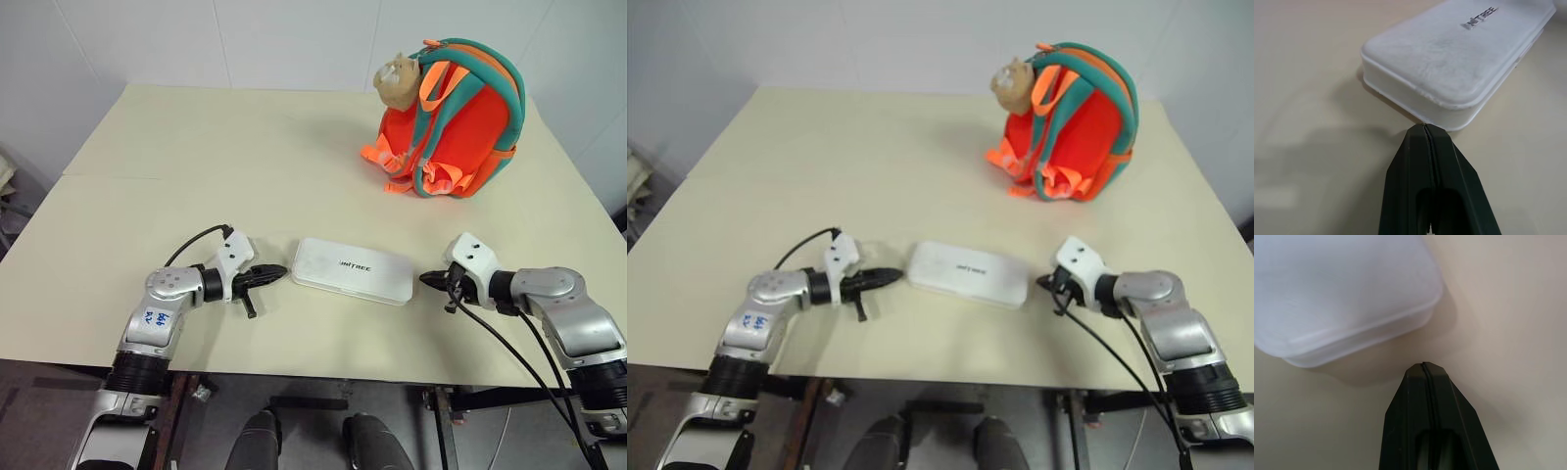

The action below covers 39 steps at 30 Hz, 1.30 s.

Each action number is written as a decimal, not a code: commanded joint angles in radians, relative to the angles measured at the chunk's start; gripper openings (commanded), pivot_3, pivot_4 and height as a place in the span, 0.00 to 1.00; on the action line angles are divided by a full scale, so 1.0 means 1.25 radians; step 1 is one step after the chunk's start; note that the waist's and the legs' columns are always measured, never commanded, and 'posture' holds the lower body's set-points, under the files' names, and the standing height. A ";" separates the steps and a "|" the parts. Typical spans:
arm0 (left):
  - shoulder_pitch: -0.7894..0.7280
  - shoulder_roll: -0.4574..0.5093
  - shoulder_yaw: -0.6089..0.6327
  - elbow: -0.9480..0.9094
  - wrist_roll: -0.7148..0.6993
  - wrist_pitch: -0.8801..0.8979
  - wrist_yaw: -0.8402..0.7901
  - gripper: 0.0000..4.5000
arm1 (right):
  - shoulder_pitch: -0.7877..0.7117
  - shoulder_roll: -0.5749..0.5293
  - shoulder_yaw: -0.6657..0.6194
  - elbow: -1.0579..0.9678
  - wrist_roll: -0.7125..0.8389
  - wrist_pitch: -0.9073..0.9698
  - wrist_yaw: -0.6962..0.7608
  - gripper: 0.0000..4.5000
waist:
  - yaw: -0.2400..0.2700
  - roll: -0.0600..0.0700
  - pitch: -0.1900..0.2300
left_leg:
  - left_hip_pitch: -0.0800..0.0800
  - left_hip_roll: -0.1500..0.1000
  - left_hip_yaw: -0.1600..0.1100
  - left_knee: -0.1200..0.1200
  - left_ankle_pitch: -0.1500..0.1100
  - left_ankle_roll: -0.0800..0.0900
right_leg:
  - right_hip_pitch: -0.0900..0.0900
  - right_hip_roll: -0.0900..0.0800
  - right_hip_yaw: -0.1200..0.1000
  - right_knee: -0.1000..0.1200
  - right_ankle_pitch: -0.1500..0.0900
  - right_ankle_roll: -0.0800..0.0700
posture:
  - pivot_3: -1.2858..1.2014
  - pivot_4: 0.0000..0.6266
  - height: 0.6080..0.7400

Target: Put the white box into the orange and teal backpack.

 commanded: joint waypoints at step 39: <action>-0.012 -0.069 -0.050 -0.055 -0.029 0.063 0.129 0.01 | -0.043 0.033 0.000 -0.115 0.055 0.139 -0.041 0.00 | -0.002 0.000 0.000 | -0.001 0.000 0.000 -0.003 0.000 0.000 | -0.002 0.000 0.000 -0.002 0.000 0.000 | 0.52 0.24 1.00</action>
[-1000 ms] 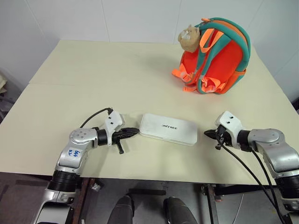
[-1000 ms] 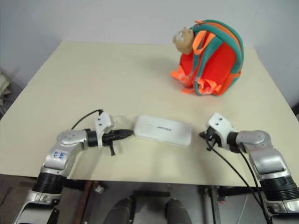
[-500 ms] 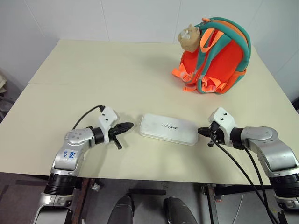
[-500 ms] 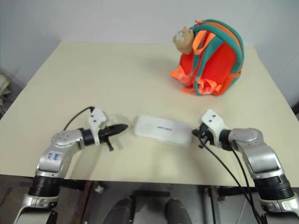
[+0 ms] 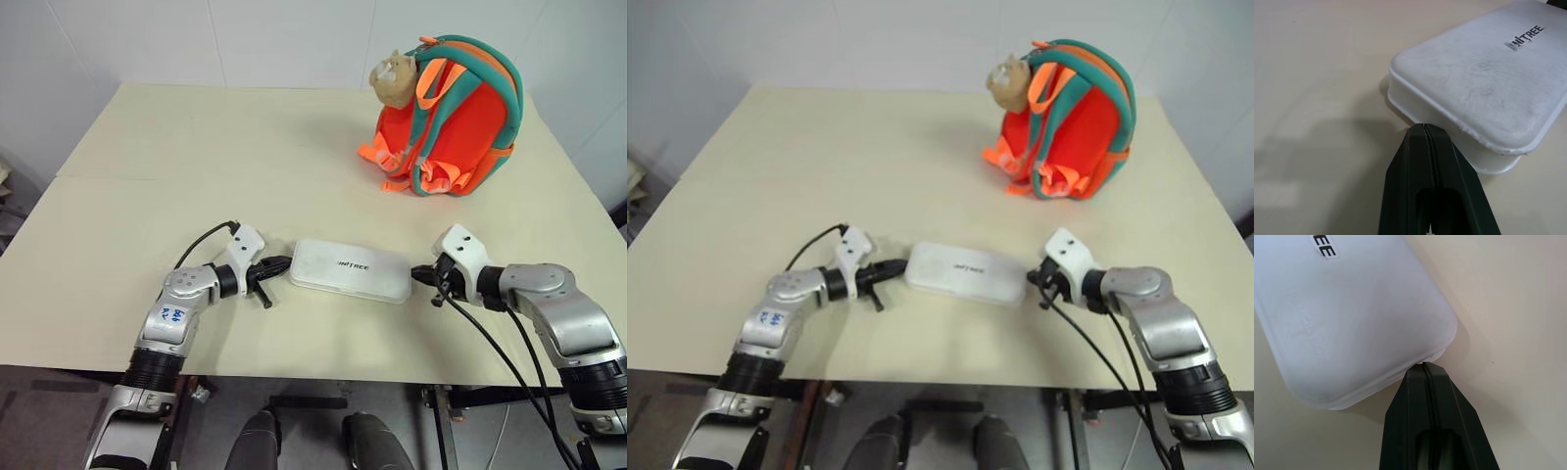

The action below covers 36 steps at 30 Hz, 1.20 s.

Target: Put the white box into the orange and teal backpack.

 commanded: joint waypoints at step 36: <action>-0.183 0.140 0.010 0.044 -0.226 0.577 -0.157 0.99 | -0.271 -0.097 -0.089 0.032 0.278 0.614 0.052 1.00 | -0.001 0.001 0.001 | -0.002 0.001 0.001 -0.003 0.000 0.000 | -0.005 0.000 0.000 0.000 -0.001 -0.002 | 0.52 0.24 1.00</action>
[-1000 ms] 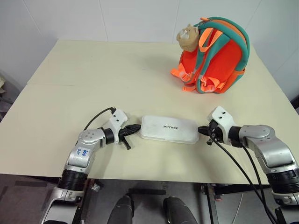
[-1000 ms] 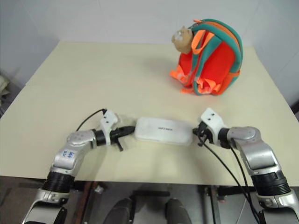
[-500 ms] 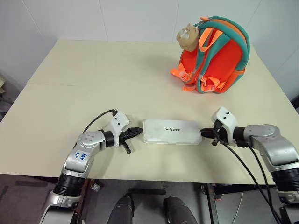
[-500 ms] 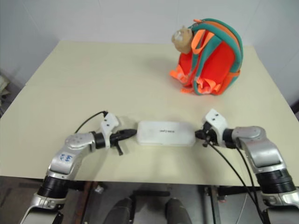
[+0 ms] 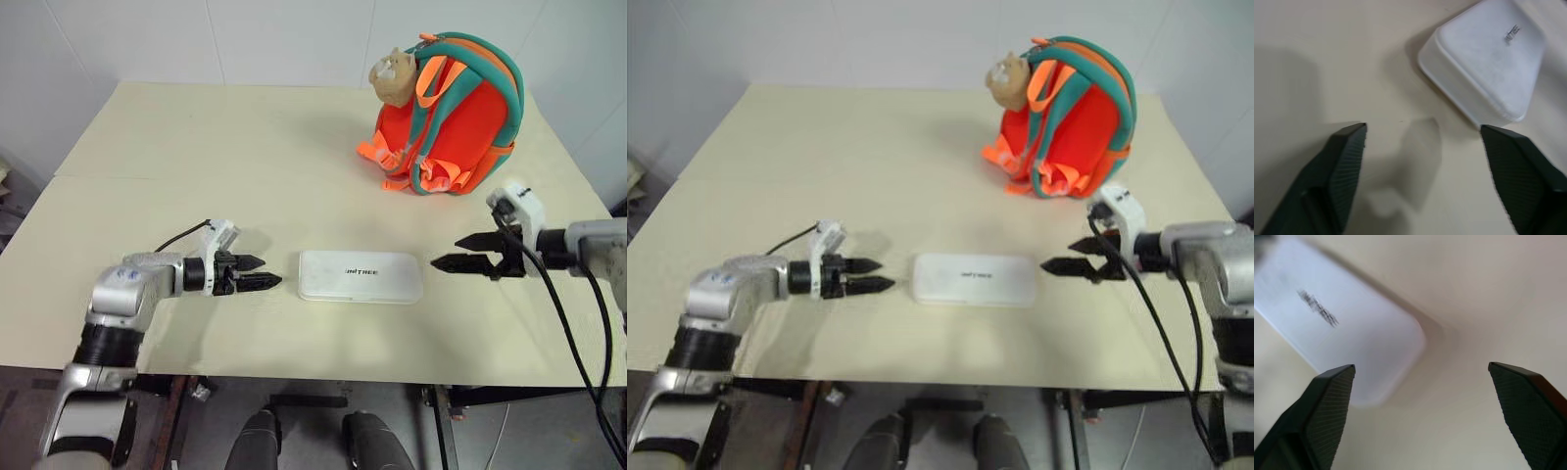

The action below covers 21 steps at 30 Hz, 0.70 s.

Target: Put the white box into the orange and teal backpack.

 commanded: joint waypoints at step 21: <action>-0.071 -0.134 -0.056 0.076 -0.077 0.247 0.045 0.99 | 0.000 0.077 0.050 -0.018 0.074 0.094 -0.088 1.00 | 0.003 0.000 0.000 | -0.008 -0.001 0.000 0.004 0.000 0.000 | -0.006 0.000 -0.001 0.001 0.000 0.001 | 0.52 0.24 1.00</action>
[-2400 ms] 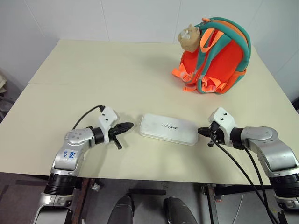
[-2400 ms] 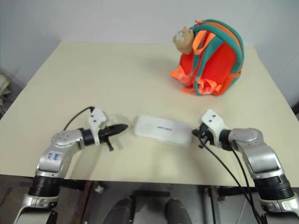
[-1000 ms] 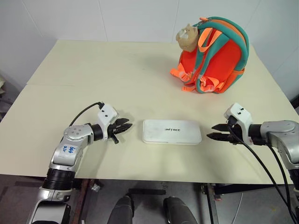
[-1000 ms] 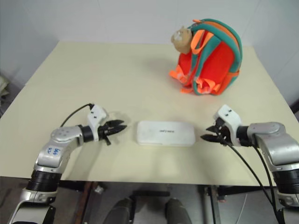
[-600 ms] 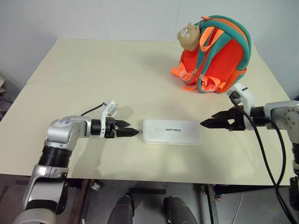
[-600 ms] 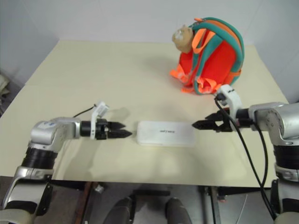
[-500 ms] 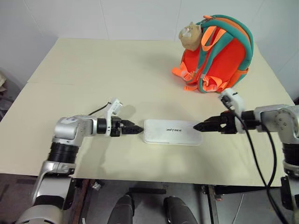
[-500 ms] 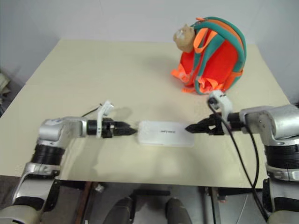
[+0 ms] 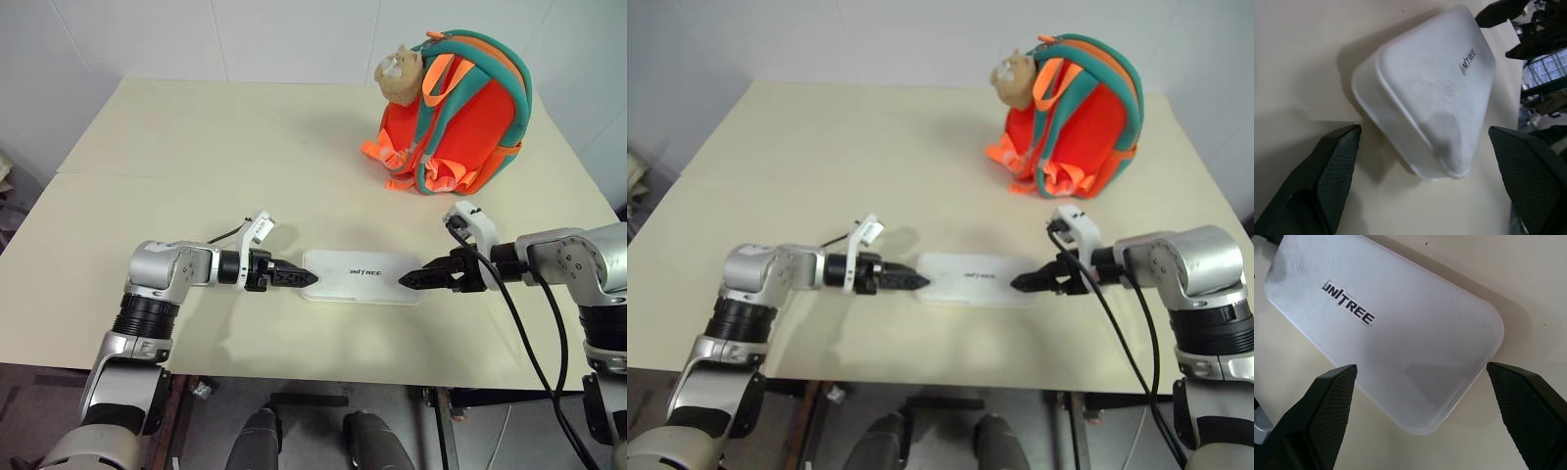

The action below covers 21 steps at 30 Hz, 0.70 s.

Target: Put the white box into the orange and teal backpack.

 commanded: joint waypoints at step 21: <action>-0.072 -0.093 0.023 0.231 -0.042 0.063 -0.055 0.99 | 0.082 -0.054 0.018 -0.043 0.059 -0.108 0.072 1.00 | 0.002 0.000 0.000 | 0.000 -0.001 -0.001 0.004 0.000 0.001 | 0.002 0.000 -0.001 0.001 0.001 0.002 | 0.52 0.24 1.00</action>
